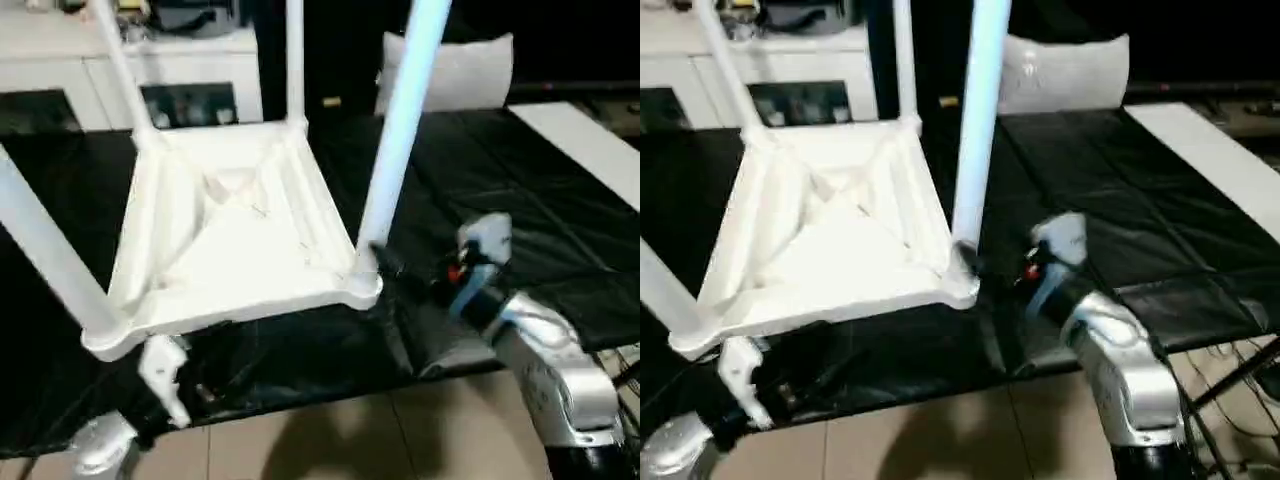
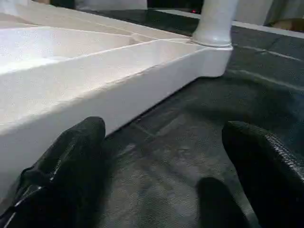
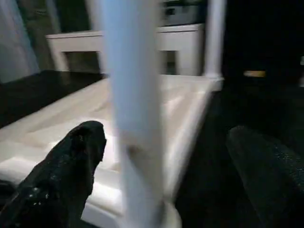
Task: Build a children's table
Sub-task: Flip table
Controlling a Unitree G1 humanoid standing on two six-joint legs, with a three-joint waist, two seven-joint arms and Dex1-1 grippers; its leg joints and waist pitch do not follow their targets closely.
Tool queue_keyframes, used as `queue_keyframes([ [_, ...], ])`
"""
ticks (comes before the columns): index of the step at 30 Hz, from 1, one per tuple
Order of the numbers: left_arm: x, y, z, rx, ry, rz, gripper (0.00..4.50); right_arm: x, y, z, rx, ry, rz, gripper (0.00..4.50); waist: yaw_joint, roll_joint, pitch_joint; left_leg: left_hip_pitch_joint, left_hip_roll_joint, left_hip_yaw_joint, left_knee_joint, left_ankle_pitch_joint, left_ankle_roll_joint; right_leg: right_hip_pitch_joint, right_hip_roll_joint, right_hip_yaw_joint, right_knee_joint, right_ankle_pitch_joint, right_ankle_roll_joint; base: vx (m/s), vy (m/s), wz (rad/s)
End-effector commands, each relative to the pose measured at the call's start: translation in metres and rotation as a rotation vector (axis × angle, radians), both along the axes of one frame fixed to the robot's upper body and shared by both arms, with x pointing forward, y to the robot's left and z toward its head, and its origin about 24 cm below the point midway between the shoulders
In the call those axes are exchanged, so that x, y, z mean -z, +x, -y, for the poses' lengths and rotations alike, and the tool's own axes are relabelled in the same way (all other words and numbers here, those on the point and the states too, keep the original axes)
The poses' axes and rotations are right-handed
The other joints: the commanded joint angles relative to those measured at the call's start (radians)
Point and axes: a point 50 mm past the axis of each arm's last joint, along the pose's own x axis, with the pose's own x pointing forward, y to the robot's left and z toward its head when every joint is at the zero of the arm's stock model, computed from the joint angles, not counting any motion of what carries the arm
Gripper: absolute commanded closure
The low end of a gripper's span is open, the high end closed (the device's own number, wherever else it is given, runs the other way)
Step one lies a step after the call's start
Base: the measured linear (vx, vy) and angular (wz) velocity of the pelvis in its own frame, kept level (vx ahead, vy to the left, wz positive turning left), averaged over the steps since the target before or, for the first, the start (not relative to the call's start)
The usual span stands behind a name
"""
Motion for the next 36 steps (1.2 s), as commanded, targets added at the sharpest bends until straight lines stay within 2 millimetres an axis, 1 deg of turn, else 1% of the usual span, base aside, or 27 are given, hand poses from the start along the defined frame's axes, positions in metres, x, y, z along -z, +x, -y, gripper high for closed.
queue_keyframes([
  [1,0.025,-0.019,-0.018,-0.084,0.004,-0.137,0.13,-0.003,0.004,0.006,0.042,-0.008,0.018,0.00,0.006,-0.014,-0.028,-0.005,0.046,-0.022,-0.086,-0.361,-0.011,0.010,-0.082,0.053,-0.109,-0.565,-0.052,0.000,0.000,0.00],
  [2,0.027,-0.020,-0.026,-0.102,0.008,-0.136,0.13,-0.002,0.002,0.004,0.015,-0.001,0.020,0.00,0.005,-0.018,-0.027,-0.005,0.047,-0.020,-0.085,-0.360,-0.009,0.009,-0.082,0.053,-0.111,-0.568,-0.049,0.000,0.000,0.00],
  [3,0.026,-0.020,-0.029,-0.111,0.011,-0.126,0.13,-0.002,0.000,0.002,-0.007,0.003,0.014,0.00,0.008,-0.022,-0.031,-0.003,0.046,-0.020,-0.084,-0.343,0.000,0.010,-0.082,0.055,-0.110,-0.564,-0.044,0.000,0.000,0.00],
  [5,0.024,-0.017,-0.032,-0.130,0.001,-0.103,0.13,-0.001,-0.004,-0.002,-0.045,0.011,0.012,0.00,0.010,-0.026,-0.032,-0.005,0.047,-0.018,-0.085,-0.324,0.012,0.010,-0.083,0.055,-0.110,-0.560,-0.040,0.000,0.000,0.00],
  [7,0.016,-0.002,-0.028,-0.138,-0.031,-0.036,0.13,0.000,-0.013,-0.009,-0.140,0.018,0.008,0.00,0.016,-0.026,-0.033,-0.001,0.049,-0.014,-0.083,-0.311,0.024,0.008,-0.082,0.057,-0.109,-0.536,-0.047,0.000,0.000,0.00],
  [9,0.013,0.004,-0.023,-0.122,-0.050,-0.018,0.13,0.000,-0.015,-0.010,-0.154,0.027,0.006,0.00,0.020,-0.025,-0.034,-0.004,0.053,-0.014,-0.088,-0.297,0.025,0.010,-0.080,0.056,-0.105,-0.497,-0.065,0.000,0.000,0.00],
  [11,0.007,0.022,-0.007,-0.061,-0.120,0.015,0.13,0.001,-0.020,-0.010,-0.178,0.032,-0.002,0.00,0.031,-0.015,-0.033,0.002,0.054,-0.010,-0.087,-0.300,0.020,0.004,-0.079,0.058,-0.103,-0.477,-0.081,0.000,0.000,0.00],
  [12,0.006,0.025,-0.004,-0.049,-0.125,0.018,0.13,0.001,-0.021,-0.010,-0.182,0.031,-0.003,0.00,0.037,-0.017,-0.032,0.006,0.054,-0.007,-0.086,-0.308,0.020,0.001,-0.078,0.058,-0.107,-0.489,-0.079,0.000,0.000,0.00],
  [13,0.005,0.028,0.000,-0.031,-0.133,0.023,0.13,0.002,-0.023,-0.010,-0.190,0.028,-0.006,0.00,0.047,-0.012,-0.037,0.019,0.057,-0.004,-0.083,-0.311,0.013,-0.005,-0.078,0.062,-0.105,-0.451,-0.091,0.000,0.000,0.00],
  [14,0.005,0.036,0.006,-0.010,-0.138,0.013,0.13,0.002,-0.026,-0.009,-0.201,0.022,-0.009,0.00,0.051,-0.001,-0.038,0.008,0.060,-0.008,-0.088,-0.302,0.005,0.005,-0.078,0.060,-0.094,-0.396,-0.106,0.000,0.000,0.00],
  [15,0.003,0.042,0.012,0.019,-0.128,0.017,0.13,0.002,-0.030,-0.008,-0.210,0.017,-0.010,0.00,0.054,-0.002,-0.037,0.008,0.060,-0.005,-0.089,-0.304,0.003,0.005,-0.074,0.060,-0.097,-0.380,-0.102,0.000,0.000,0.00],
  [16,-0.001,0.049,0.005,0.030,-0.125,0.009,0.13,0.002,-0.031,-0.007,-0.211,0.014,-0.011,0.00,0.063,-0.001,-0.036,0.019,0.059,-0.003,-0.088,-0.334,-0.002,-0.003,-0.073,0.062,-0.097,-0.372,-0.102,0.000,0.000,0.00],
  [17,-0.004,0.053,-0.001,0.036,-0.124,0.004,0.13,0.002,-0.032,-0.007,-0.211,0.011,-0.012,0.00,0.065,-0.003,-0.038,0.016,0.057,-0.005,-0.090,-0.342,-0.010,0.004,-0.075,0.062,-0.094,-0.371,-0.106,0.000,0.000,0.00],
  [18,-0.008,0.058,-0.004,0.036,-0.096,0.003,0.13,0.002,-0.033,-0.006,-0.210,0.007,-0.010,0.00,0.065,0.002,-0.041,0.002,0.058,-0.013,-0.095,-0.321,-0.019,0.017,-0.080,0.060,-0.086,-0.345,-0.106,0.000,0.000,0.00],
  [19,-0.011,0.063,-0.008,0.033,-0.060,0.002,0.13,0.002,-0.034,-0.005,-0.210,0.002,-0.009,0.00,0.064,0.000,-0.040,0.000,0.058,-0.012,-0.096,-0.321,-0.020,0.017,-0.077,0.059,-0.089,-0.344,-0.096,0.000,0.000,0.00],
  [20,-0.017,0.068,-0.007,0.050,-0.016,0.012,0.13,0.001,-0.035,-0.005,-0.208,-0.005,-0.008,0.00,0.067,0.009,-0.040,0.006,0.057,-0.013,-0.094,-0.332,-0.024,0.013,-0.077,0.059,-0.089,-0.347,-0.092,0.000,0.000,0.00],
  [21,-0.023,0.073,-0.005,0.064,0.011,0.025,0.13,0.001,-0.036,-0.005,-0.208,-0.009,-0.007,0.00,0.063,0.002,-0.041,0.008,0.059,-0.013,-0.094,-0.344,-0.029,0.015,-0.079,0.059,-0.087,-0.337,-0.098,0.000,0.000,0.00],
  [22,-0.030,0.077,-0.002,0.082,0.035,0.039,0.13,0.001,-0.036,-0.005,-0.207,-0.013,-0.006,0.00,0.060,0.006,-0.042,0.001,0.063,-0.016,-0.096,-0.337,-0.033,0.021,-0.081,0.059,-0.082,-0.310,-0.110,0.000,0.000,0.00],
  [23,-0.041,0.080,0.003,0.096,0.041,0.060,0.13,0.002,-0.038,-0.006,-0.212,-0.029,-0.007,0.00,0.059,0.012,-0.043,0.002,0.063,-0.015,-0.094,-0.334,-0.035,0.020,-0.081,0.059,-0.079,-0.296,-0.120,0.000,0.000,0.00],
  [24,-0.049,0.082,0.008,0.112,0.039,0.075,0.13,0.002,-0.039,-0.008,-0.216,-0.038,-0.007,0.00,0.056,0.007,-0.044,0.001,0.065,-0.014,-0.092,-0.315,-0.030,0.021,-0.081,0.059,-0.076,-0.261,-0.142,0.000,0.000,0.00],
  [26,-0.056,0.083,0.012,0.131,0.037,0.089,0.13,0.002,-0.040,-0.009,-0.221,-0.044,-0.009,0.00,0.055,0.009,-0.045,-0.003,0.061,-0.009,-0.087,-0.268,-0.015,0.024,-0.077,0.058,-0.070,-0.191,-0.175,0.000,0.000,0.00],
  [29,-0.075,0.082,0.021,0.177,0.019,0.120,0.13,0.003,-0.043,-0.014,-0.239,-0.041,-0.012,0.00,0.053,0.009,-0.047,-0.005,0.060,-0.006,-0.082,-0.224,-0.006,0.028,-0.073,0.057,-0.060,-0.113,-0.191,0.000,0.000,0.00],
  [31,-0.086,0.079,0.024,0.201,0.017,0.120,0.13,0.004,-0.045,-0.016,-0.247,-0.041,-0.016,0.00,0.051,0.006,-0.056,-0.011,0.055,-0.005,-0.069,-0.127,0.017,0.032,-0.068,0.053,-0.045,0.021,-0.208,0.000,0.000,0.00],
  [32,-0.088,0.078,0.024,0.201,0.021,0.119,0.13,0.004,-0.045,-0.017,-0.247,-0.041,-0.016,0.00,0.047,0.007,-0.056,-0.016,0.049,-0.003,-0.064,-0.087,0.037,0.029,-0.061,0.051,-0.043,0.071,-0.213,0.000,0.000,0.00],
  [33,-0.090,0.076,0.023,0.204,0.032,0.115,0.13,0.004,-0.046,-0.017,-0.247,-0.040,-0.016,0.00,0.047,0.007,-0.058,-0.017,0.048,-0.002,-0.060,-0.072,0.043,0.030,-0.062,0.050,-0.040,0.095,-0.216,0.000,0.000,0.00],
  [35,-0.097,0.071,0.026,0.205,0.056,0.102,0.13,0.004,-0.046,-0.018,-0.251,-0.041,-0.015,0.00,0.042,0.008,-0.050,-0.021,0.046,-0.001,-0.062,-0.088,0.055,0.028,-0.059,0.049,-0.045,0.069,-0.216,0.000,0.000,0.00],
  [36,-0.100,0.070,0.028,0.198,0.057,0.100,0.13,0.003,-0.046,-0.019,-0.253,-0.041,-0.015,0.00,0.038,0.007,-0.046,-0.018,0.051,-0.002,-0.067,-0.134,0.047,0.028,-0.063,0.049,-0.049,0.002,-0.214,0.000,0.000,0.00],
])
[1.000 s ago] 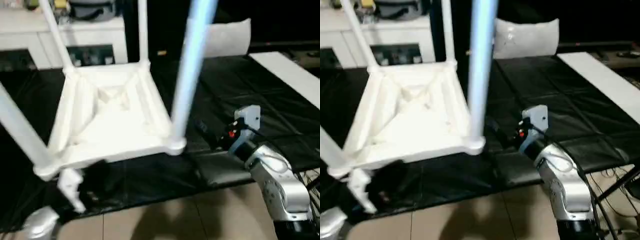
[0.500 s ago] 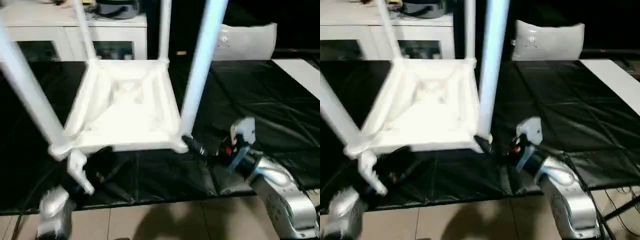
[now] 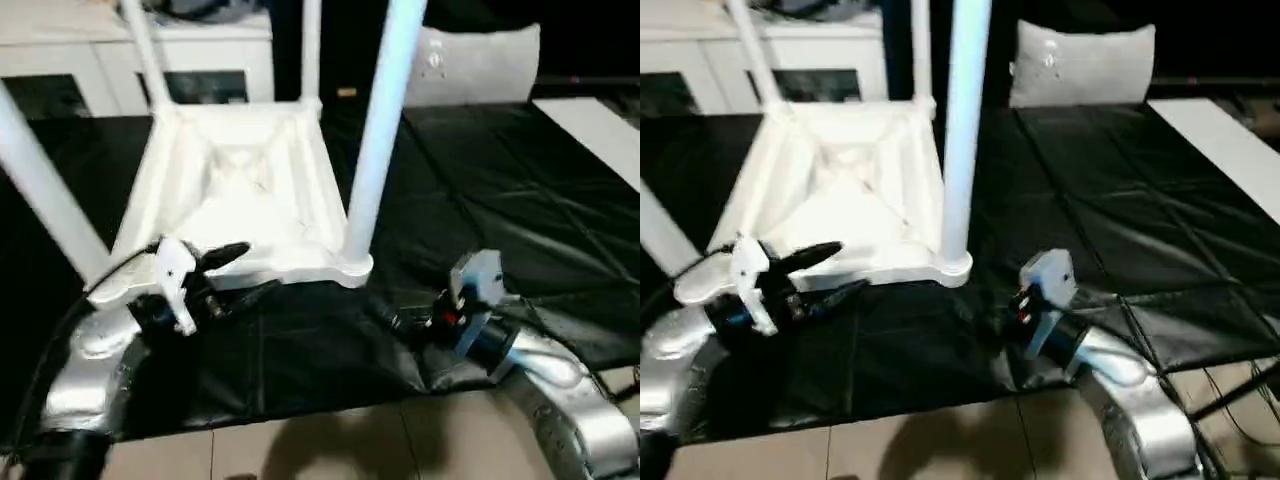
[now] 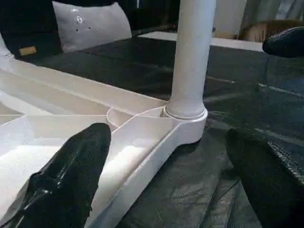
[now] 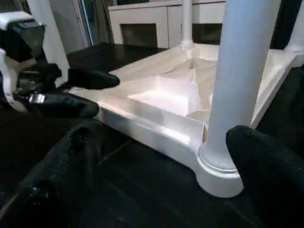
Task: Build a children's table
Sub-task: Flip table
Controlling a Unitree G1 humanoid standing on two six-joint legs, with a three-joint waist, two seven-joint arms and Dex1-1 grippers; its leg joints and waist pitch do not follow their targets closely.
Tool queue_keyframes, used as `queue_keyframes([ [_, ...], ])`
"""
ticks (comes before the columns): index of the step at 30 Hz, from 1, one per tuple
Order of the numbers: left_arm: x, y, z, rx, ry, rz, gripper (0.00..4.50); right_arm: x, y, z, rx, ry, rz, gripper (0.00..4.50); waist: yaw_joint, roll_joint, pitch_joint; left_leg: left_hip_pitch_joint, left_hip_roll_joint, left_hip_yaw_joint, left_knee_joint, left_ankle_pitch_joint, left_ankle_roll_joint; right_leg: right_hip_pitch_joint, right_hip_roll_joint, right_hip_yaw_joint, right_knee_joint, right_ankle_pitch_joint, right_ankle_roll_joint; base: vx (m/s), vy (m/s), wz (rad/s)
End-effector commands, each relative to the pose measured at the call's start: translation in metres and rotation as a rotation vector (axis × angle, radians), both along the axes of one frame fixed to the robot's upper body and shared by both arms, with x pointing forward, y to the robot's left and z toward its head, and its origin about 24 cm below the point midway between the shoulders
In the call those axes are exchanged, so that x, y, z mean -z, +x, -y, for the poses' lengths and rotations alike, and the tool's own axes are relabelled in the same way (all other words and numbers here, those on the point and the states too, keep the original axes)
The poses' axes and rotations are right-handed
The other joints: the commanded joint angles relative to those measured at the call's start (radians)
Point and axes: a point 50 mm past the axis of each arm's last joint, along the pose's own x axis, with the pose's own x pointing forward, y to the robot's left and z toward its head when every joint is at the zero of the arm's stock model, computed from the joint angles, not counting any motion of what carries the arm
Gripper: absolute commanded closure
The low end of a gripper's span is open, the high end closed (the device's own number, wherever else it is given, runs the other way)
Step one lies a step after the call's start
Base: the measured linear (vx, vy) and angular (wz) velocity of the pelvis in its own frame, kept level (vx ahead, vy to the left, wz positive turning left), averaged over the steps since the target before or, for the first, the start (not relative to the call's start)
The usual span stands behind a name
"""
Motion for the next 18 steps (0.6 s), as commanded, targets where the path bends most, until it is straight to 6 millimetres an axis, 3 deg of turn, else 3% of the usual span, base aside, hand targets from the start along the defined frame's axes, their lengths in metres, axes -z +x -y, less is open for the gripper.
queue_keyframes([
  [1,-0.009,-0.002,0.006,-0.001,0.005,0.003,0.13,-0.003,-0.001,-0.001,-0.004,-0.008,0.006,0.00,0.000,0.009,-0.038,0.001,0.046,-0.012,-0.064,-0.175,0.039,0.047,-0.064,0.049,-0.065,-0.074,-0.198,0.000,0.000,0.00],
  [4,-0.012,-0.006,0.006,-0.037,0.009,-0.009,0.13,-0.003,-0.001,-0.004,-0.013,-0.007,0.004,0.00,-0.002,0.009,-0.030,0.003,0.048,-0.014,-0.071,-0.244,0.016,0.043,-0.063,0.050,-0.076,-0.214,-0.172,0.000,0.000,0.00],
  [5,-0.013,-0.009,0.005,-0.053,0.007,-0.013,0.13,-0.003,-0.002,-0.006,-0.023,-0.007,0.002,0.00,-0.002,0.007,-0.026,0.005,0.046,-0.014,-0.073,-0.275,0.009,0.039,-0.063,0.051,-0.085,-0.298,-0.147,0.000,0.000,0.00],
  [6,-0.014,-0.013,0.004,-0.066,-0.009,-0.015,0.13,-0.003,-0.002,-0.008,-0.027,-0.005,0.002,0.00,-0.002,0.008,-0.026,0.005,0.046,-0.016,-0.074,-0.275,0.004,0.038,-0.064,0.052,-0.088,-0.323,-0.133,0.000,0.000,0.00],
  [9,-0.021,-0.025,0.003,-0.117,-0.077,0.017,0.13,-0.003,0.000,-0.012,-0.037,0.002,0.010,0.00,-0.003,0.009,-0.030,0.001,0.048,-0.017,-0.073,-0.258,-0.001,0.039,-0.061,0.053,-0.083,-0.276,-0.132,0.000,0.000,0.00],
  [11,-0.030,-0.031,0.002,-0.178,-0.121,0.053,0.13,-0.004,0.006,-0.015,-0.034,0.006,0.020,0.00,-0.007,0.009,-0.030,-0.004,0.049,-0.017,-0.074,-0.243,0.003,0.041,-0.060,0.051,-0.078,-0.220,-0.157,0.000,0.000,0.00],
  [13,-0.039,-0.035,0.003,-0.232,-0.143,0.073,0.13,-0.006,0.016,-0.020,-0.035,0.012,0.029,0.00,-0.005,0.013,-0.034,0.002,0.048,-0.015,-0.069,-0.237,0.002,0.039,-0.058,0.052,-0.075,-0.202,-0.167,0.000,0.000,0.00],
  [16,-0.040,-0.036,0.004,-0.255,-0.131,0.056,0.13,-0.007,0.024,-0.025,-0.039,0.011,0.040,0.00,-0.002,0.015,-0.033,0.001,0.044,-0.015,-0.068,-0.217,0.002,0.039,-0.054,0.051,-0.073,-0.184,-0.163,0.000,0.000,0.00],
  [17,-0.034,-0.039,-0.001,-0.345,-0.061,0.028,0.13,-0.009,0.039,-0.033,-0.023,0.013,0.051,0.00,-0.008,0.024,-0.035,0.000,0.045,-0.016,-0.067,-0.218,-0.006,0.039,-0.053,0.049,-0.070,-0.162,-0.173,0.000,0.000,0.00],
  [18,-0.034,-0.039,-0.001,-0.345,-0.061,0.028,0.13,-0.009,0.039,-0.033,-0.023,0.013,0.051,0.00,-0.008,0.024,-0.035,0.000,0.045,-0.016,-0.067,-0.218,-0.006,0.039,-0.053,0.049,-0.070,-0.162,-0.173,0.000,0.000,0.00],
])
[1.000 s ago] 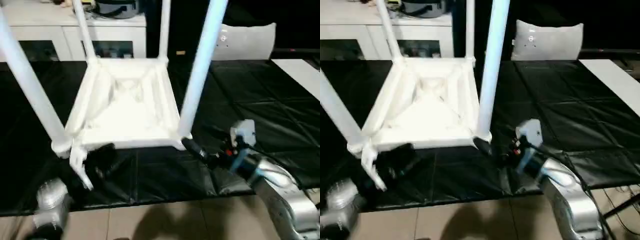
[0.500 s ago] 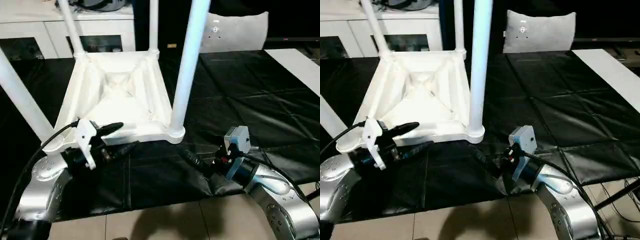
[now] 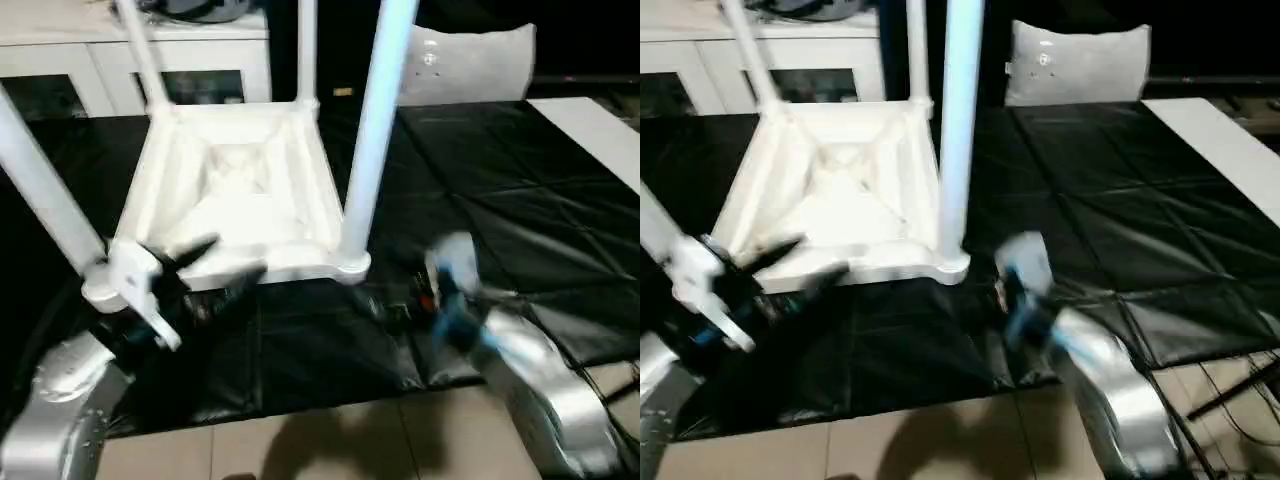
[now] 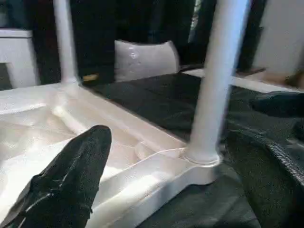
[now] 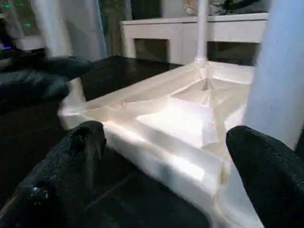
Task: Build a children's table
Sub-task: Flip table
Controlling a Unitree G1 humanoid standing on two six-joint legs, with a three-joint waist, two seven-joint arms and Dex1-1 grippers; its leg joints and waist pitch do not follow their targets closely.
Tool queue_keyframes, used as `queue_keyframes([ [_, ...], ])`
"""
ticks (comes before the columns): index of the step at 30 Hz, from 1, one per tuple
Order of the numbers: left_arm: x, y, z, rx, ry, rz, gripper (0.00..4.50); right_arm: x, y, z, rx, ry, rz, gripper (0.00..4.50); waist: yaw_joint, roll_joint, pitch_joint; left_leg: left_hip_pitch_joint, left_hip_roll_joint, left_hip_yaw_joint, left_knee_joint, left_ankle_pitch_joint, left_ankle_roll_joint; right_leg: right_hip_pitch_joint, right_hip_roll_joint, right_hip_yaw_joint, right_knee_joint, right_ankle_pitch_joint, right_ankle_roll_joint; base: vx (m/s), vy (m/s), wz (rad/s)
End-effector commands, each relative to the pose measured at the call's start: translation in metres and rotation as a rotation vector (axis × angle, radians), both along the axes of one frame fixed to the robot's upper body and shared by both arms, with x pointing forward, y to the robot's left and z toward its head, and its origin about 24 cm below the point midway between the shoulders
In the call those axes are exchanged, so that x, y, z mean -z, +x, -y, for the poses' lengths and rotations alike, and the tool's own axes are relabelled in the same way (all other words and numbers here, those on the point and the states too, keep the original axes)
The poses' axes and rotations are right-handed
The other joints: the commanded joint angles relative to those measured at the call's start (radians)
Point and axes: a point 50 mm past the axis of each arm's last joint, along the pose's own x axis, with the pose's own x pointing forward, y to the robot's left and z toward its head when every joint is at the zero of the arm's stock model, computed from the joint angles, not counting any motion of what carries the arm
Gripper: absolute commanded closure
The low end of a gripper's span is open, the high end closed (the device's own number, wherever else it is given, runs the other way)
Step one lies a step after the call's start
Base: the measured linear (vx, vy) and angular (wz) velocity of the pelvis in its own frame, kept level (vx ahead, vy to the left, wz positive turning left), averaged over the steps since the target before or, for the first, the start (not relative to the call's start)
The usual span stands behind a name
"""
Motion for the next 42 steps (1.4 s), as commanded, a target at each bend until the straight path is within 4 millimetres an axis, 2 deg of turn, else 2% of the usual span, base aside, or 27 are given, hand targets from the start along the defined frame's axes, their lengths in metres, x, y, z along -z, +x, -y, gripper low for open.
queue_keyframes([
  [1,0.004,-0.002,-0.005,-0.085,0.045,-0.032,0.13,0.002,0.008,-0.002,0.024,-0.019,0.007,0.00,0.000,0.013,-0.048,-0.003,0.040,-0.016,-0.066,-0.202,-0.004,0.039,-0.056,0.050,-0.071,-0.154,-0.164,0.000,0.000,0.00],
  [3,0.006,-0.004,-0.009,-0.173,0.032,-0.028,0.13,0.000,0.019,-0.009,0.018,-0.013,0.006,0.00,-0.003,0.016,-0.050,-0.004,0.040,-0.016,-0.065,-0.190,-0.004,0.040,-0.055,0.048,-0.068,-0.133,-0.175,0.000,0.000,0.00],
  [4,0.006,-0.006,-0.013,-0.247,0.020,-0.011,0.13,0.000,0.027,-0.016,0.005,-0.010,0.008,0.00,-0.002,0.011,-0.049,-0.005,0.040,-0.015,-0.064,-0.185,-0.002,0.040,-0.056,0.049,-0.071,-0.126,-0.176,0.000,0.000,0.00],
  [5,0.005,-0.007,-0.010,-0.273,0.015,-0.004,0.13,0.000,0.031,-0.018,-0.002,-0.008,0.004,0.00,-0.001,0.007,-0.048,-0.008,0.041,-0.014,-0.064,-0.182,0.003,0.042,-0.057,0.047,-0.069,-0.120,-0.185,0.000,0.000,0.00],
  [7,-0.002,-0.010,0.003,-0.281,0.011,0.006,0.13,-0.001,0.034,-0.020,0.003,0.003,0.002,0.00,0.001,0.012,-0.048,-0.004,0.045,-0.015,-0.064,-0.189,0.001,0.041,-0.059,0.048,-0.069,-0.127,-0.187,0.000,0.000,0.00],
  [8,-0.005,-0.011,0.009,-0.283,0.011,0.010,0.13,-0.001,0.036,-0.021,0.008,0.009,0.005,0.00,0.006,0.004,-0.049,-0.004,0.048,-0.013,-0.063,-0.178,0.003,0.041,-0.059,0.049,-0.067,-0.110,-0.190,0.000,0.000,0.00],
  [9,-0.009,-0.017,0.015,-0.291,0.004,0.014,0.13,-0.001,0.040,-0.021,0.028,0.015,0.004,0.00,0.006,0.004,-0.048,-0.003,0.049,-0.013,-0.063,-0.178,0.003,0.039,-0.059,0.050,-0.064,-0.102,-0.193,0.000,0.000,0.00],
  [10,-0.010,-0.020,0.017,-0.303,0.000,0.016,0.13,0.000,0.042,-0.020,0.053,0.013,0.006,0.00,0.006,-0.003,-0.046,-0.008,0.050,-0.014,-0.064,-0.170,0.009,0.042,-0.060,0.049,-0.062,-0.096,-0.198,0.000,0.000,0.00],
  [12,-0.011,-0.024,0.017,-0.307,-0.003,0.019,0.13,0.000,0.046,-0.014,0.125,0.021,0.008,0.00,0.009,-0.003,-0.044,-0.006,0.046,-0.011,-0.062,-0.163,0.011,0.039,-0.058,0.049,-0.067,-0.109,-0.189,0.000,0.000,0.00],
  [14,-0.013,-0.026,0.017,-0.321,-0.006,0.023,0.13,0.001,0.053,-0.003,0.229,0.030,0.011,0.00,0.009,-0.005,-0.039,-0.006,0.043,-0.010,-0.065,-0.191,0.006,0.035,-0.056,0.050,-0.074,-0.175,-0.164,0.000,0.000,0.00],
  [15,-0.015,-0.027,0.015,-0.346,-0.005,0.034,0.13,0.000,0.056,0.005,0.290,0.035,0.018,0.00,0.013,-0.003,-0.040,0.001,0.043,-0.010,-0.064,-0.210,-0.007,0.030,-0.055,0.051,-0.077,-0.208,-0.147,0.000,0.000,0.00],
  [16,-0.015,-0.027,0.015,-0.346,-0.005,0.034,0.13,0.000,0.056,0.005,0.290,0.035,0.018,0.00,0.013,-0.003,-0.039,0.000,0.043,-0.011,-0.065,-0.214,-0.009,0.030,-0.053,0.051,-0.076,-0.206,-0.144,0.000,0.000,0.00],
  [19,-0.020,-0.028,0.007,-0.432,0.009,0.052,0.13,0.000,0.060,0.027,0.407,0.040,0.032,0.00,0.018,-0.002,-0.041,0.000,0.044,-0.013,-0.064,-0.224,-0.019,0.031,-0.050,0.049,-0.073,-0.180,-0.130,0.000,0.000,0.00],
  [20,-0.021,-0.028,0.003,-0.458,0.007,0.063,0.13,0.000,0.059,0.033,0.431,0.034,0.034,0.00,0.019,-0.002,-0.041,-0.001,0.042,-0.012,-0.063,-0.217,-0.018,0.030,-0.049,0.049,-0.072,-0.163,-0.126,0.000,0.000,0.00],
  [24,-0.025,-0.026,-0.005,-0.513,0.020,0.067,0.13,0.003,0.057,0.037,0.426,0.017,0.030,0.00,0.018,-0.003,-0.042,-0.004,0.039,-0.011,-0.061,-0.209,-0.011,0.032,-0.049,0.048,-0.071,-0.150,-0.119,0.000,0.000,0.00],
  [27,-0.023,-0.021,-0.010,-0.514,0.047,0.036,0.13,0.006,0.049,0.033,0.361,0.004,0.021,0.00,0.021,-0.005,-0.044,-0.004,0.037,-0.011,-0.058,-0.202,-0.003,0.032,-0.049,0.048,-0.071,-0.155,-0.114,0.000,0.000,0.00],
  [28,-0.024,-0.020,-0.010,-0.508,0.051,0.038,0.13,0.007,0.047,0.032,0.347,-0.004,0.022,0.00,0.019,-0.006,-0.044,-0.008,0.038,-0.013,-0.059,-0.192,0.001,0.035,-0.050,0.048,-0.071,-0.154,-0.116,0.000,0.000,0.00],
  [29,-0.025,-0.016,-0.010,-0.482,0.047,0.042,0.13,0.009,0.041,0.031,0.313,0.005,0.010,0.00,0.022,-0.007,-0.047,-0.005,0.039,-0.012,-0.056,-0.172,0.005,0.034,-0.050,0.049,-0.069,-0.139,-0.117,0.000,0.000,0.00],
  [34,-0.024,-0.011,-0.009,-0.449,0.040,0.016,0.13,0.011,0.033,0.029,0.278,0.012,-0.005,0.00,0.017,-0.007,-0.047,-0.007,0.039,-0.013,-0.058,-0.171,0.005,0.034,-0.050,0.048,-0.068,-0.139,-0.130,0.000,0.000,0.00],
  [35,-0.018,-0.004,-0.014,-0.468,0.064,-0.027,0.13,0.011,0.027,0.025,0.248,0.008,-0.009,0.00,0.015,-0.010,-0.047,-0.004,0.038,-0.011,-0.058,-0.178,0.004,0.033,-0.050,0.049,-0.070,-0.161,-0.128,0.000,0.000,0.00],
  [37,-0.014,0.001,-0.018,-0.501,0.079,-0.046,0.30,0.011,0.023,0.021,0.212,0.005,-0.010,0.00,0.014,-0.008,-0.046,-0.005,0.038,-0.012,-0.058,-0.178,0.004,0.033,-0.049,0.049,-0.072,-0.170,-0.120,0.000,0.000,0.00],
  [38,-0.013,0.007,-0.022,-0.545,0.082,-0.045,0.30,0.011,0.018,0.017,0.171,-0.004,-0.011,0.00,0.014,-0.011,-0.046,-0.004,0.038,-0.011,-0.059,-0.181,0.004,0.033,-0.049,0.050,-0.074,-0.182,-0.114,0.000,0.000,0.00],
  [40,-0.012,0.014,-0.026,-0.589,0.070,-0.052,0.30,0.011,0.010,0.010,0.098,-0.005,-0.018,0.00,0.017,-0.009,-0.048,-0.002,0.038,-0.012,-0.058,-0.198,0.001,0.033,-0.051,0.050,-0.079,-0.211,-0.101,0.000,0.000,0.00],
  [42,-0.010,0.018,-0.026,-0.594,0.076,-0.064,0.30,0.010,0.005,0.006,0.062,-0.005,-0.023,0.00,0.016,-0.012,-0.048,-0.007,0.040,-0.015,-0.061,-0.191,-0.004,0.036,-0.052,0.050,-0.076,-0.203,-0.103,0.000,0.000,0.00],
])
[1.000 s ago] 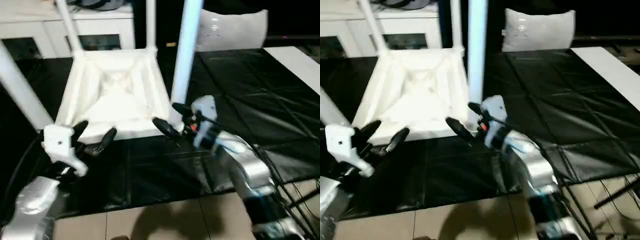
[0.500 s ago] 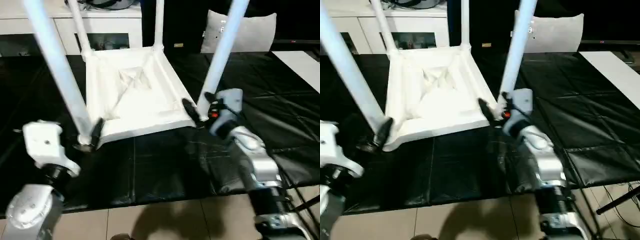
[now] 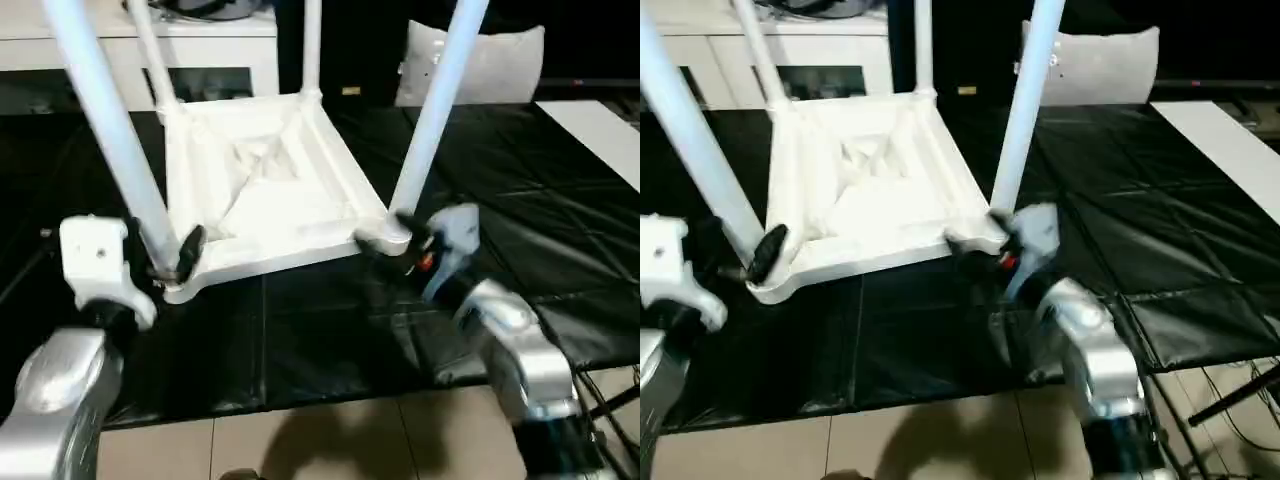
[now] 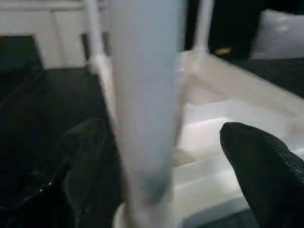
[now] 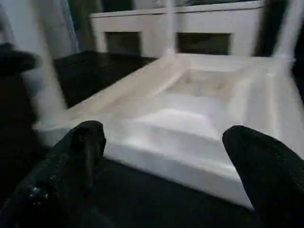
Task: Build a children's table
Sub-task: Flip table
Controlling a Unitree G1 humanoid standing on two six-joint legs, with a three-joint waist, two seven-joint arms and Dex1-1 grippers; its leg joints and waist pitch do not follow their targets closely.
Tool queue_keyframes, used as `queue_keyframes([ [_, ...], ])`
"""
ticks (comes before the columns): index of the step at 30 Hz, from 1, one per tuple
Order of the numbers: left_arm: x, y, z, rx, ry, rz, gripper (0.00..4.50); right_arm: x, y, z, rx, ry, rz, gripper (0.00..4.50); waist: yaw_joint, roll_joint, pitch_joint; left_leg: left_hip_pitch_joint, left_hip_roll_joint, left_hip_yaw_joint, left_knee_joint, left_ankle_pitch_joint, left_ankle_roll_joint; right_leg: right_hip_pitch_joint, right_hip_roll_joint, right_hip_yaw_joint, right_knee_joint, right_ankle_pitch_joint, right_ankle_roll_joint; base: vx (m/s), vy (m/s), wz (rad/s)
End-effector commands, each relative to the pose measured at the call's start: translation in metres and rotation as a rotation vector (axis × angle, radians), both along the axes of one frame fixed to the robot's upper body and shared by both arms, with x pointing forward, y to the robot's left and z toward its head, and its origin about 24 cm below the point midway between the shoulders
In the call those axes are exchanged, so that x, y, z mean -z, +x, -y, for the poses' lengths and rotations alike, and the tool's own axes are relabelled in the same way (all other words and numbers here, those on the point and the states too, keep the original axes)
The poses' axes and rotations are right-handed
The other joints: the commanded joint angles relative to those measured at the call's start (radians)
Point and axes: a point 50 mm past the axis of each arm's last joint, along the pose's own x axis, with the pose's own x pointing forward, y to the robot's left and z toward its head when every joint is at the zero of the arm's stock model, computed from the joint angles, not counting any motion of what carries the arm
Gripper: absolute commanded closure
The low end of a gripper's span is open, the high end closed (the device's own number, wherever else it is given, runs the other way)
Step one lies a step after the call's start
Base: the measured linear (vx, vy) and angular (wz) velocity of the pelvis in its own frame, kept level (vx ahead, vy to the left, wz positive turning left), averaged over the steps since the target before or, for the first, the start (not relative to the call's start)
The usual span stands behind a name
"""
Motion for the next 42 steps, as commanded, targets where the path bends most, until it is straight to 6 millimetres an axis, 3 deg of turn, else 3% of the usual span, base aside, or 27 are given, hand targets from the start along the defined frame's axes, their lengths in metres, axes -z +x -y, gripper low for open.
queue_keyframes([
  [1,0.004,0.006,0.000,-0.015,0.000,-0.023,0.30,-0.005,-0.005,-0.003,-0.053,0.002,0.002,0.00,0.001,0.000,-0.054,0.002,0.031,-0.013,-0.073,-0.185,-0.003,0.036,-0.062,0.050,-0.074,-0.189,-0.116,0.000,0.000,0.00],
  [9,0.014,0.022,0.003,0.012,-0.019,-0.052,0.30,-0.001,-0.012,-0.011,-0.106,-0.023,-0.040,0.00,0.001,-0.002,-0.056,0.002,0.030,-0.012,-0.071,-0.164,-0.004,0.036,-0.062,0.050,-0.071,-0.139,-0.134,0.000,0.000,0.00],
  [27,0.021,0.034,-0.004,0.039,-0.013,-0.044,0.30,0.001,-0.018,-0.014,-0.171,-0.052,-0.036,0.00,0.003,-0.001,-0.057,0.003,0.032,-0.013,-0.071,-0.169,-0.002,0.037,-0.066,0.051,-0.072,-0.145,-0.143,0.000,0.000,0.00],
  [30,0.020,0.040,-0.007,0.111,-0.043,-0.018,0.30,0.001,-0.018,-0.015,-0.199,-0.051,-0.027,0.00,0.007,-0.002,-0.057,0.004,0.031,-0.013,-0.072,-0.172,-0.002,0.037,-0.067,0.051,-0.072,-0.153,-0.140,0.000,0.000,0.00],
  [35,0.017,0.046,-0.015,0.213,-0.070,0.006,0.39,0.002,-0.023,-0.014,-0.259,-0.052,-0.054,0.00,0.009,0.002,-0.060,0.005,0.034,-0.013,-0.071,-0.158,-0.005,0.039,-0.067,0.050,-0.062,-0.082,-0.158,0.000,0.000,0.00],
  [42,0.020,0.051,-0.028,0.333,-0.009,-0.037,1.12,0.002,-0.026,-0.012,-0.312,-0.066,-0.048,0.00,0.010,0.005,-0.058,0.009,0.032,-0.013,-0.074,-0.187,-0.012,0.038,-0.069,0.051,-0.067,-0.127,-0.157,0.000,0.000,0.00],
])
